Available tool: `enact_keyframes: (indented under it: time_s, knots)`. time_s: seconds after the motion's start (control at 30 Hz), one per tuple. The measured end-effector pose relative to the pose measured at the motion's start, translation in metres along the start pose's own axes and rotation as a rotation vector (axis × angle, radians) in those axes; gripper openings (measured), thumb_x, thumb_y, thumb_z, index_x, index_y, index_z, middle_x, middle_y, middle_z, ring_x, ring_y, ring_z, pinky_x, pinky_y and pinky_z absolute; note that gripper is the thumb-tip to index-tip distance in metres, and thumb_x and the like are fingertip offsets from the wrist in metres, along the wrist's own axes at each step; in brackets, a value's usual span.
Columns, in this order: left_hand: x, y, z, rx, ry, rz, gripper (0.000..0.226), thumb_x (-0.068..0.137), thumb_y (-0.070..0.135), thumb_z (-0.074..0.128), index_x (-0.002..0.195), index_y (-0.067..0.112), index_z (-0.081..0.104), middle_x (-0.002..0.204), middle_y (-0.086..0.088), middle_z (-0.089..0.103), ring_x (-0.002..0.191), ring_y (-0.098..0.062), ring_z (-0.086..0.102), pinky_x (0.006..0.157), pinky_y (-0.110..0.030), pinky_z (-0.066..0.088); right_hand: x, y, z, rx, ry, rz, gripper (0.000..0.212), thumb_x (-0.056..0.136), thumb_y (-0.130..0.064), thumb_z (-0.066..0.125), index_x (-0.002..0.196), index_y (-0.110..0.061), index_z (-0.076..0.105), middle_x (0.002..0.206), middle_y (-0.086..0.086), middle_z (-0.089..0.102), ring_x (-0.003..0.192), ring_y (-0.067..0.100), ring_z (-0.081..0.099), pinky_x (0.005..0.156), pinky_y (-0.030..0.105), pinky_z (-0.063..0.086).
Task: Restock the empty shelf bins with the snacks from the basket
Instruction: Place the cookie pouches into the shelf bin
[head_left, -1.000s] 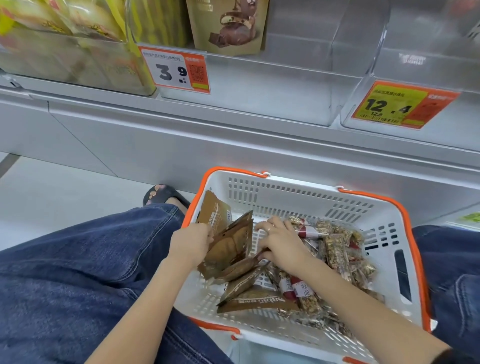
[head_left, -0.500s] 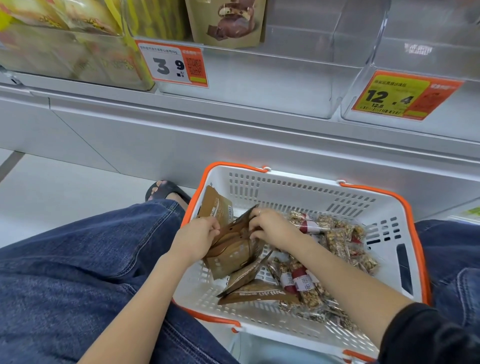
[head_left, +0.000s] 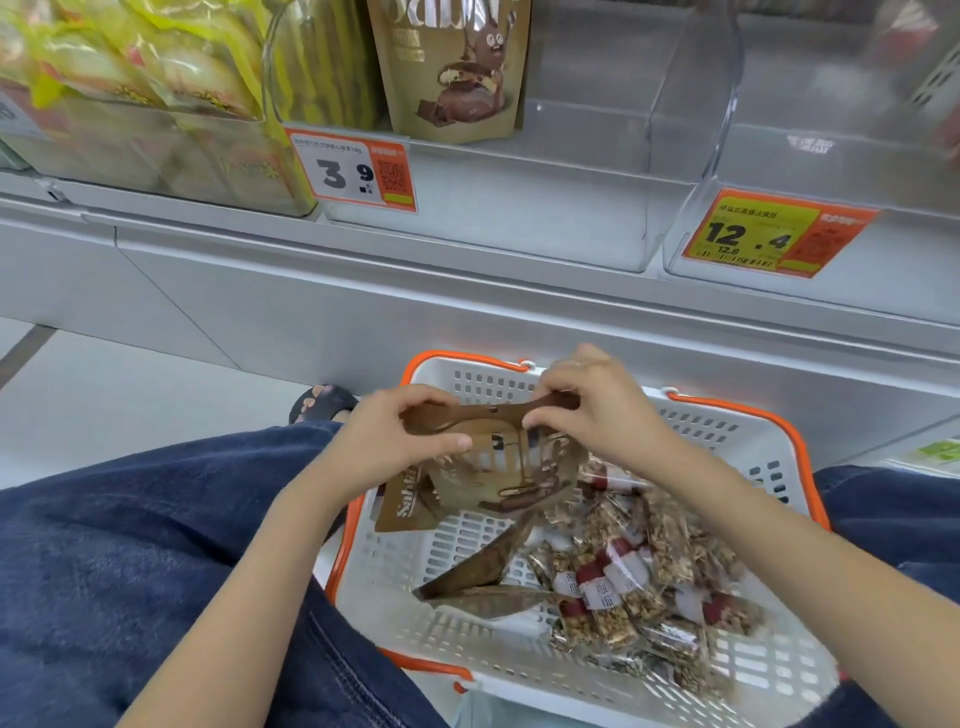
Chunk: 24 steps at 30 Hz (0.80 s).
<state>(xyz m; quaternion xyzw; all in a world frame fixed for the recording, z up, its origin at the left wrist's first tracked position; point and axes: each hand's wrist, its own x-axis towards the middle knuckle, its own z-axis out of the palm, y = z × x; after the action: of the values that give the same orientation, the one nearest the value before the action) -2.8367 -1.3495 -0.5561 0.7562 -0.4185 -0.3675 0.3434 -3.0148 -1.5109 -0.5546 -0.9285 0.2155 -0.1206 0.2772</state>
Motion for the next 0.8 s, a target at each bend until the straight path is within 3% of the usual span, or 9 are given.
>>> enact_keyframes:
  time_s: [0.1,0.2,0.3,0.4,0.47,0.57,0.63,0.7,0.8]
  knots:
    - [-0.001,0.035,-0.016,-0.224,0.16,0.135,0.032,0.076,0.021,0.076,0.106,0.027,0.067,0.099,0.014,0.071,0.092,0.006,0.064,0.076,-0.008,0.049,0.004,-0.03,-0.062,0.184,0.131,0.005,0.015,0.072,-0.025,0.08,0.066,-0.026,0.065,0.067,-0.014,0.06,0.079,0.01,0.048,0.07,0.021,0.037]
    - [0.004,0.075,-0.018,-0.422,0.245,0.221,0.012,0.086,0.014,0.064,0.087,0.026,0.067,0.079,0.019,0.072,0.077,0.006,0.065,0.07,-0.007,0.047,0.007,-0.055,-0.106,0.52,0.278,0.043,0.022,0.075,-0.011,0.076,0.064,-0.025,0.063,0.056,-0.015,0.061,0.058,-0.002,0.053,0.057,0.011,0.039]
    - [0.014,0.104,-0.02,-0.602,0.325,0.276,0.02,0.091,0.013,0.057,0.079,0.022,0.07,0.078,0.005,0.072,0.079,-0.012,0.067,0.076,-0.024,0.053,0.013,-0.067,-0.124,0.622,0.453,0.05,0.019,0.079,-0.008,0.072,0.068,-0.021,0.062,0.056,-0.017,0.061,0.055,-0.004,0.053,0.056,0.01,0.041]
    - [0.02,0.122,-0.033,-0.639,0.45,0.323,0.016,0.091,0.012,0.057,0.077,0.01,0.063,0.063,0.005,0.067,0.059,-0.009,0.062,0.061,-0.025,0.05,0.017,-0.066,-0.123,0.615,0.381,0.109,0.017,0.081,-0.008,0.069,0.078,-0.023,0.063,0.064,-0.022,0.066,0.062,-0.007,0.058,0.061,0.008,0.044]
    - [0.021,0.13,-0.044,-0.677,0.51,0.348,0.019,0.093,0.01,0.055,0.075,0.01,0.061,0.055,0.005,0.065,0.048,-0.008,0.058,0.052,-0.022,0.048,0.019,-0.062,-0.113,0.578,0.285,0.143,0.01,0.087,-0.015,0.064,0.082,-0.024,0.064,0.071,-0.021,0.067,0.067,-0.006,0.059,0.065,0.011,0.045]
    - [0.021,0.148,-0.066,-0.751,0.527,0.437,0.021,0.092,0.009,0.055,0.074,0.015,0.064,0.054,0.002,0.063,0.045,-0.011,0.057,0.048,-0.023,0.048,0.038,-0.068,-0.117,0.587,0.404,0.141,0.022,0.091,-0.028,0.06,0.075,-0.015,0.065,0.068,-0.01,0.061,0.064,0.006,0.053,0.064,0.028,0.042]
    - [0.025,0.16,-0.085,-0.732,0.535,0.541,0.024,0.09,0.01,0.059,0.073,0.023,0.069,0.059,0.004,0.065,0.051,-0.01,0.058,0.053,-0.026,0.047,0.058,-0.086,-0.137,0.612,0.542,0.056,0.028,0.092,-0.024,0.059,0.064,-0.019,0.06,0.056,-0.009,0.056,0.056,0.012,0.052,0.059,0.033,0.044]
    - [0.03,0.173,-0.107,-0.677,0.556,0.659,0.037,0.09,0.006,0.058,0.071,0.034,0.073,0.065,0.01,0.068,0.06,-0.004,0.061,0.059,-0.021,0.048,0.08,-0.106,-0.161,0.658,0.649,-0.097,0.025,0.092,-0.02,0.057,0.067,-0.021,0.057,0.052,-0.007,0.054,0.05,0.017,0.053,0.053,0.043,0.048]
    - [0.037,0.185,-0.144,-0.557,0.654,0.793,0.035,0.088,-0.001,0.059,0.071,0.028,0.069,0.067,0.015,0.069,0.067,0.0,0.062,0.066,-0.015,0.048,0.109,-0.128,-0.183,0.383,0.789,-0.465,0.016,0.091,-0.015,0.057,0.078,-0.023,0.063,0.066,-0.021,0.058,0.064,0.006,0.058,0.06,0.032,0.049]
